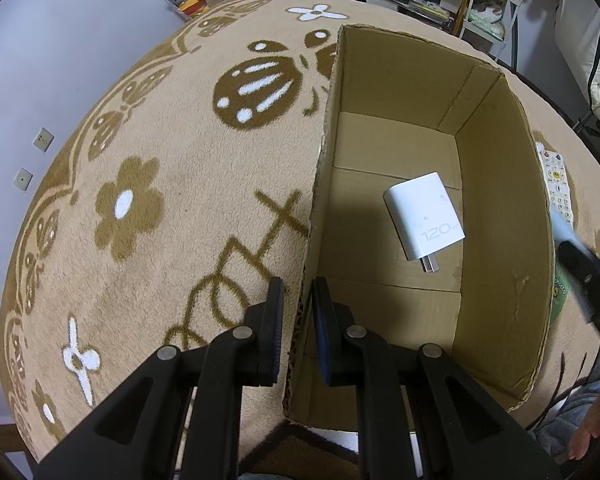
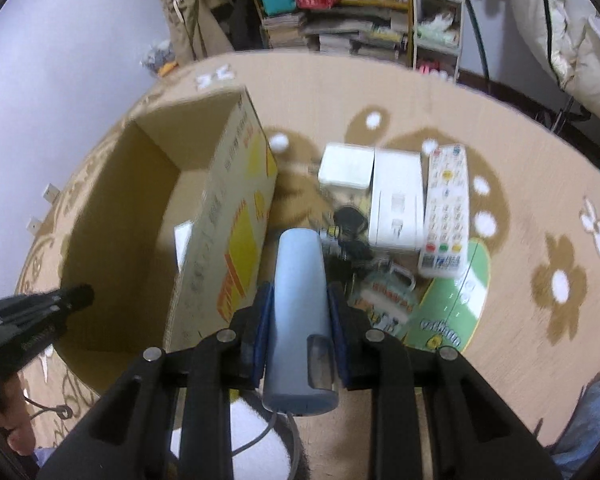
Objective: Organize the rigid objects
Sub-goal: 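Lift the power bank into the box and release it beside the charger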
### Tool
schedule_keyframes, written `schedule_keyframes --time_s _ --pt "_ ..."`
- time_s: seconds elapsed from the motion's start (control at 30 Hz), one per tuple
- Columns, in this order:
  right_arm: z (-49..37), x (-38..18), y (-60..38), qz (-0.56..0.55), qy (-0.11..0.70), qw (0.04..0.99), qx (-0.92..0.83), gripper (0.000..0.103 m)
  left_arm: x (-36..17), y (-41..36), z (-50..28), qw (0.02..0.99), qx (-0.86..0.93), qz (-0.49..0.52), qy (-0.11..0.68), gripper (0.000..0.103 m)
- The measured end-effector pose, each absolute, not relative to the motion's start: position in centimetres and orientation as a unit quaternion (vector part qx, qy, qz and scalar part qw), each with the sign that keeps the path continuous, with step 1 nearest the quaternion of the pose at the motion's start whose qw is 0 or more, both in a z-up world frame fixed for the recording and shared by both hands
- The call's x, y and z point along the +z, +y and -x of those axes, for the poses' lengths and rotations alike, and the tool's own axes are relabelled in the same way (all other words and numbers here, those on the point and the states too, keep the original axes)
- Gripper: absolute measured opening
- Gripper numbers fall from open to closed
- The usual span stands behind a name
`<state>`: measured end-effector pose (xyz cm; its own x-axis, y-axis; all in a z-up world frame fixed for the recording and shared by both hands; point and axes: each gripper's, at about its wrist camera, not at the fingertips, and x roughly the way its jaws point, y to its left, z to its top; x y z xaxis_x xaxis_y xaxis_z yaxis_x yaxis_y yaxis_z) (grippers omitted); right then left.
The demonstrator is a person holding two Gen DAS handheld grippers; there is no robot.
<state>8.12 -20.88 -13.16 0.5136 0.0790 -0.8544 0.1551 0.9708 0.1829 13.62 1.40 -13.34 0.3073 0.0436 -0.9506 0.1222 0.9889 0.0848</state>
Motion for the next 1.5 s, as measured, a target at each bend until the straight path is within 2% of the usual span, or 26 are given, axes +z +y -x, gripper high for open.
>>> schedule_keyframes --time_s 0.33,0.47,0.8,1.5 --pt "-7.5 -8.3 -18.5 -0.123 0.386 0.914 0.008 0.029 -13.4 1.4 -13.7 0.805 -0.024 -0.068 0.589 0.014" --pt "-7.9 -7.2 -16.9 -0.111 0.367 0.923 0.032 0.029 -13.4 1.4 -13.7 0.805 -0.024 -0.067 0.588 0.014" --pt "-8.6 -8.3 -14.4 -0.091 0.357 0.928 0.057 0.029 -13.4 1.4 -13.5 0.805 -0.025 -0.069 0.588 0.012" --pt "-10.4 -11.9 -12.0 -0.045 0.408 0.909 0.075 0.029 -13.6 1.8 -13.6 0.803 -0.024 -0.062 0.592 0.013"
